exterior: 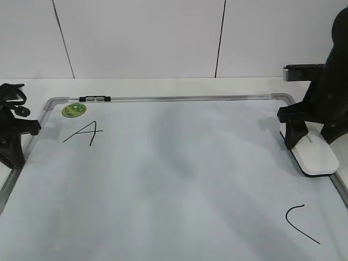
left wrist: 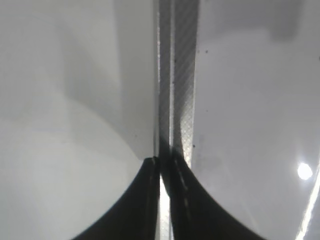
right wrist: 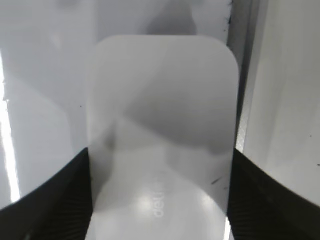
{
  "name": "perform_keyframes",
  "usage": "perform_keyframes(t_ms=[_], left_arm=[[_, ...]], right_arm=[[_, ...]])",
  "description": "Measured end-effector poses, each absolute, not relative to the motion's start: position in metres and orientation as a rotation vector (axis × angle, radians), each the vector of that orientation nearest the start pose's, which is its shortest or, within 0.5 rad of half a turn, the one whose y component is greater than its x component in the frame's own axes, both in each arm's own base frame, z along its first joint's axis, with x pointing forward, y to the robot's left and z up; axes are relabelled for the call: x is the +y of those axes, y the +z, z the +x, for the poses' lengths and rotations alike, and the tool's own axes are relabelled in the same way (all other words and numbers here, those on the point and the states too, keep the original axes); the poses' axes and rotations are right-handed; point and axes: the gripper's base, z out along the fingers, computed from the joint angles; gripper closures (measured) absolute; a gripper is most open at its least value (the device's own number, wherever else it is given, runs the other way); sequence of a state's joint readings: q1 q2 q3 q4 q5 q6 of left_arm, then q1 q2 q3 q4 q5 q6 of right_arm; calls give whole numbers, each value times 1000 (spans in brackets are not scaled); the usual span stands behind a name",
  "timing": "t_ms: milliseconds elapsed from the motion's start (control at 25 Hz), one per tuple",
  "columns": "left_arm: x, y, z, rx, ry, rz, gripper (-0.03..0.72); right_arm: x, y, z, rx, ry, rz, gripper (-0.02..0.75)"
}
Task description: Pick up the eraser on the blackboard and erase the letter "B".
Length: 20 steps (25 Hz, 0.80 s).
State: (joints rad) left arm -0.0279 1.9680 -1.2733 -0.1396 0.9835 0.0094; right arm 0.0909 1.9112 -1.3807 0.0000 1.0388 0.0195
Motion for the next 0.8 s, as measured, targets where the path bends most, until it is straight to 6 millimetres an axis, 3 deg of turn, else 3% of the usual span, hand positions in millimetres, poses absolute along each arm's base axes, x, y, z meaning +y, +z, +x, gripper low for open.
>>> perform_keyframes(t_ms=[800], left_arm=[[-21, 153, 361, 3157, -182, -65, 652]], right_arm=[[34, 198, 373, 3051, 7, -109, 195]])
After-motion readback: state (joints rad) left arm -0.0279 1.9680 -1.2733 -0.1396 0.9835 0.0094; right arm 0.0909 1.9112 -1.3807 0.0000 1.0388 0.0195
